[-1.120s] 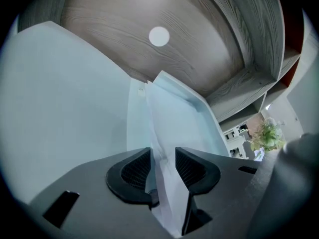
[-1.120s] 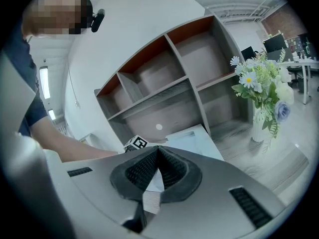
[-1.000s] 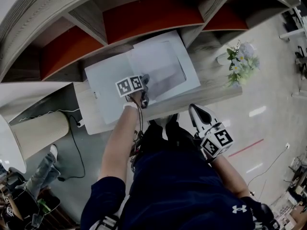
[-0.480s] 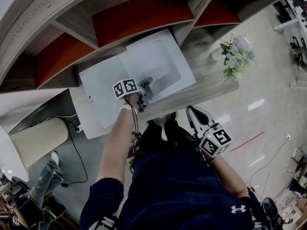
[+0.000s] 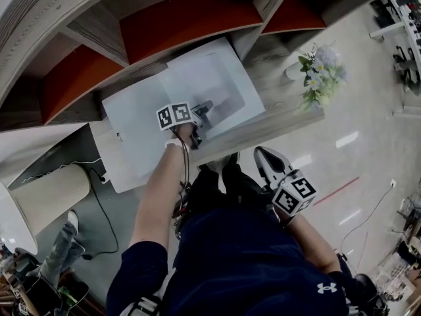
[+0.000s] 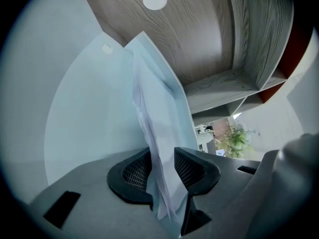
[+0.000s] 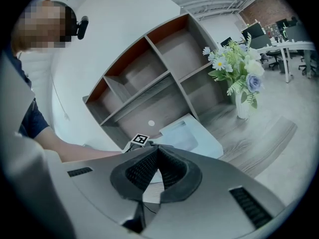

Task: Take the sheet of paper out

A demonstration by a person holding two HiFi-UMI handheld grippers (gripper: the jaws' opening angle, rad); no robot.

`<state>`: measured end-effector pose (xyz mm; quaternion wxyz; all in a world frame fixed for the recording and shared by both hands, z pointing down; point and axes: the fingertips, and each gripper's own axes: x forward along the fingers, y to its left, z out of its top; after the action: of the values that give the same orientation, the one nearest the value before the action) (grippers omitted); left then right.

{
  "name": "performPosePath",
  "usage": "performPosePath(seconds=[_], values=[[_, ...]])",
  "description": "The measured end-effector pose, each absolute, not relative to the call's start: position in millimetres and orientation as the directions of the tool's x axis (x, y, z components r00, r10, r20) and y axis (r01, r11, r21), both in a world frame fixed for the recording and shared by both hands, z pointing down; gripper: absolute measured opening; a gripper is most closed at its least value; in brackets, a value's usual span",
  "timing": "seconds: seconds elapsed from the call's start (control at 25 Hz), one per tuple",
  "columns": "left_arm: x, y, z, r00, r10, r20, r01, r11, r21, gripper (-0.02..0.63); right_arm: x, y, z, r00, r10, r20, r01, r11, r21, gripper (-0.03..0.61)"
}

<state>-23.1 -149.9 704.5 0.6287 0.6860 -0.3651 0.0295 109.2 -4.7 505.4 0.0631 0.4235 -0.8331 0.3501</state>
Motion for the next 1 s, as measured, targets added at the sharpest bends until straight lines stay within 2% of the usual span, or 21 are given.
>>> performPosePath(seconds=[0.16, 0.24, 0.28, 0.4, 1.0], values=[[-13, -149, 707, 0.744, -0.431, 0.510, -0.548, 0.042, 0.835, 0.138, 111, -1, 510, -0.629, -0.659, 0.411, -0.750, 0.377, -0.543, 0.005], [-16, -148, 709, 0.732, -0.430, 0.529, -0.569, 0.043, 0.822, 0.095, 111, 0, 510, -0.628, -0.659, 0.414, -0.752, 0.377, -0.542, 0.005], [-18, -148, 709, 0.724, -0.436, 0.534, -0.575, 0.046, 0.817, 0.053, 111, 0, 510, -0.628, -0.659, 0.414, -0.752, 0.377, -0.541, 0.005], [-24, -148, 706, 0.714, -0.456, 0.531, -0.577, 0.047, 0.816, 0.025, 111, 0, 510, -0.630, -0.656, 0.416, -0.751, 0.377, -0.542, 0.005], [-73, -125, 693, 0.687, -0.494, 0.532, -0.585, 0.058, 0.809, 0.020, 87, -2, 508, -0.681, -0.612, 0.403, -0.713, 0.427, -0.556, 0.005]])
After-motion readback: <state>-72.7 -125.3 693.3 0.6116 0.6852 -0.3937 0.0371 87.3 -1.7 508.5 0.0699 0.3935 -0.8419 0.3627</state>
